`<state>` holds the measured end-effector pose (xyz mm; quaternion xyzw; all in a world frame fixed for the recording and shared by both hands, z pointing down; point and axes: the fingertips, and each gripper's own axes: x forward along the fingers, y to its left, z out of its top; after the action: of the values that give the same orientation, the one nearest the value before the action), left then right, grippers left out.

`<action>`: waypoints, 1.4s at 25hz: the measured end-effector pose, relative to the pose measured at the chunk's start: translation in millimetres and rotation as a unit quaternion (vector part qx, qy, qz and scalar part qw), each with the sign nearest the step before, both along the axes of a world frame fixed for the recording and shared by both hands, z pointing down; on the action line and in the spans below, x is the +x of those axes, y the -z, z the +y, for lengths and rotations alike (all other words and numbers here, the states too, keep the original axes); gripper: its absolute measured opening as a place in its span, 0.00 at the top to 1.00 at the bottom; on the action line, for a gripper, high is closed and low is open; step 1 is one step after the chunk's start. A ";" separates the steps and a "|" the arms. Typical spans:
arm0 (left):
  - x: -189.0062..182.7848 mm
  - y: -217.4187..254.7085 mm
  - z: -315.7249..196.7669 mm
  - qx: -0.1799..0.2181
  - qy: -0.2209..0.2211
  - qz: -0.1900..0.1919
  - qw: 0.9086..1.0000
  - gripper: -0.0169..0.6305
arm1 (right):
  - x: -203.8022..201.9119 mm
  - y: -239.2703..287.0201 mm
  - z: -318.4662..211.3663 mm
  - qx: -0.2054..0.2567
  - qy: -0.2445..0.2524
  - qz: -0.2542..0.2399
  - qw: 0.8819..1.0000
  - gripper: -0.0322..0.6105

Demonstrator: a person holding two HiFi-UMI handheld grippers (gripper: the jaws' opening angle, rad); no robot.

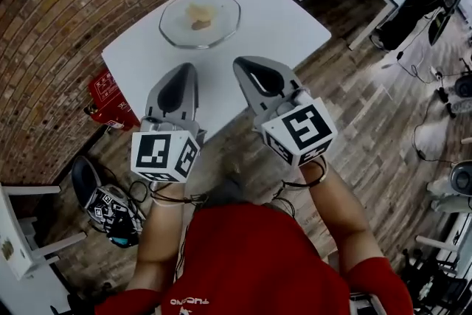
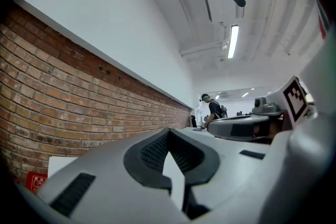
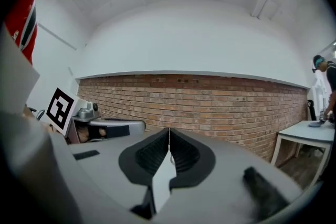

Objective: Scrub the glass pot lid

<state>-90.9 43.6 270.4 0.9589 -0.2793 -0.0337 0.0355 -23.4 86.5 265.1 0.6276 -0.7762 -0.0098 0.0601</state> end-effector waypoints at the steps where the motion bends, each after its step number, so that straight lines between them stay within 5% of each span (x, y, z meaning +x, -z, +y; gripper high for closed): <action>1: 5.1 -0.2 -15.3 0.000 0.005 0.000 1.000 0.95 | 4.9 0.3 -16.6 0.000 0.005 0.000 1.000 0.90; 9: 31.9 -16.5 -122.7 -0.027 0.033 -0.006 0.999 0.95 | 32.7 -11.3 -132.1 -0.023 0.030 0.003 0.999 0.90; 23: 49.8 -52.5 -217.0 -0.077 0.107 -0.024 0.991 0.95 | 59.0 -46.3 -233.3 -0.059 0.080 0.015 0.995 0.90; 35: 60.2 -95.4 -272.5 -0.141 0.233 -0.050 0.961 0.95 | 100.9 -84.6 -310.4 -0.105 0.143 0.044 0.983 0.90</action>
<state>-30.7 -229.0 365.9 0.8530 -0.4984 0.0467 0.1476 77.5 -223.9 349.7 0.4989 -0.8515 0.0359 0.1575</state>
